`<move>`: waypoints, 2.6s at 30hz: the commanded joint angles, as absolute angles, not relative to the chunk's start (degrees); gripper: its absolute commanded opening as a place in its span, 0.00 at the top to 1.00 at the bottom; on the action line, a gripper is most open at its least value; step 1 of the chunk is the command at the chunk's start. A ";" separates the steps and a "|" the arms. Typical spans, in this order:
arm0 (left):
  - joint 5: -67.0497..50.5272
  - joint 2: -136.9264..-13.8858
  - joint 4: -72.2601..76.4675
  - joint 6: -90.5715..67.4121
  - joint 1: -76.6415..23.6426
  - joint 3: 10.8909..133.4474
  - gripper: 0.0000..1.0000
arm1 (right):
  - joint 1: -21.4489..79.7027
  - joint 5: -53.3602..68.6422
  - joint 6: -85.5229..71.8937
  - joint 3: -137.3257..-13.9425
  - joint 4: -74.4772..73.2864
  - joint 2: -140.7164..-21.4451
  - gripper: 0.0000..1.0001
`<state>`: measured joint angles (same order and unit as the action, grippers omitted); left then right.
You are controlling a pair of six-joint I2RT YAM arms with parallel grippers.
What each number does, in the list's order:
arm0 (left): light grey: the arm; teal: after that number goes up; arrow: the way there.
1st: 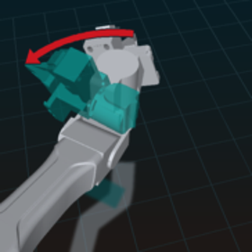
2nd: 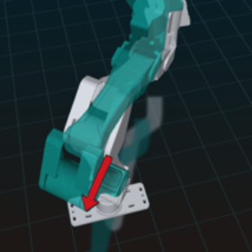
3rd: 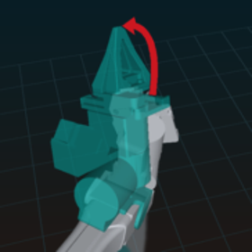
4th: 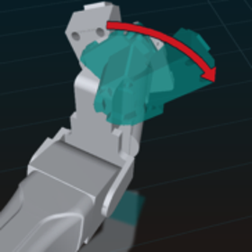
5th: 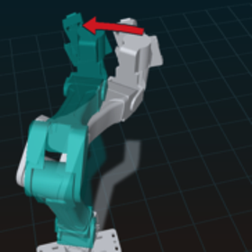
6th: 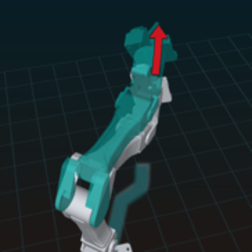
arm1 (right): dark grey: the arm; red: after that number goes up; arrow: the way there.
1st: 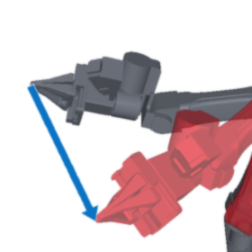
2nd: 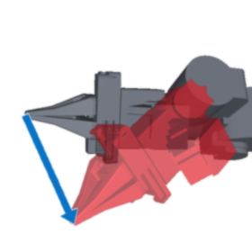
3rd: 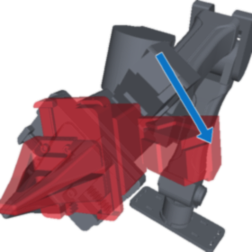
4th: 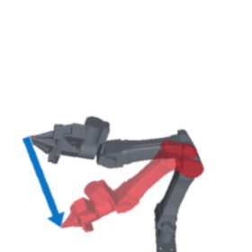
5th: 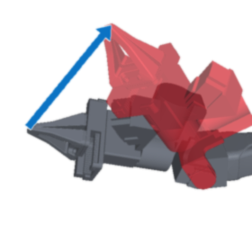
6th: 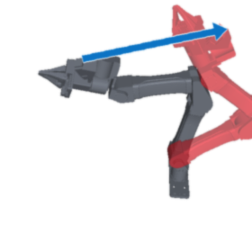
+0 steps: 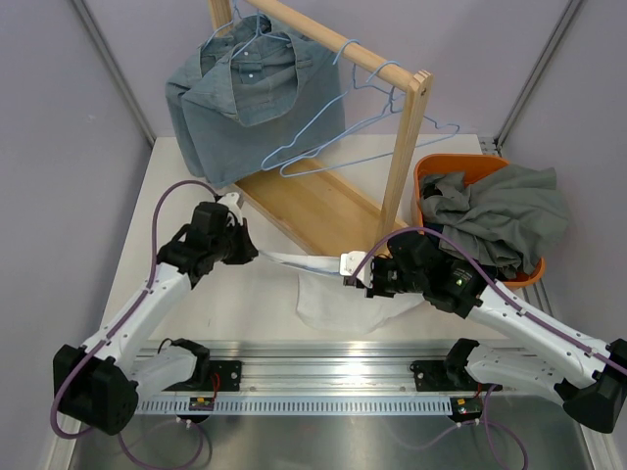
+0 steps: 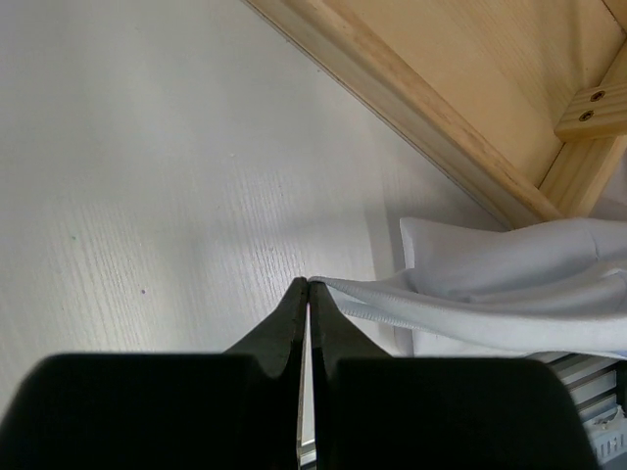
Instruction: Remove the skirt from the hanger
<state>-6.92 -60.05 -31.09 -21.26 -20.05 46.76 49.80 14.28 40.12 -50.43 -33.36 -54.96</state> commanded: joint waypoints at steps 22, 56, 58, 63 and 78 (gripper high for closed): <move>2.63 -67.33 -24.34 -15.30 -18.02 44.74 1.00 | 49.48 15.04 34.45 -59.94 -40.60 -57.13 1.00; -39.98 -38.04 -11.43 -1.06 -21.69 40.07 0.12 | 48.95 20.57 30.05 -69.43 -40.69 -70.66 1.00; -40.43 -39.54 -11.43 -0.35 -24.59 41.04 0.12 | 48.87 20.30 33.39 -70.92 -41.30 -71.27 1.00; -35.35 -46.12 -11.78 2.72 -37.76 43.94 0.13 | 48.78 21.62 39.37 -73.91 -44.12 -72.95 1.00; -22.94 -44.04 -17.49 12.48 -41.49 37.71 0.16 | 43.86 30.14 49.75 -72.60 -53.35 -66.28 1.00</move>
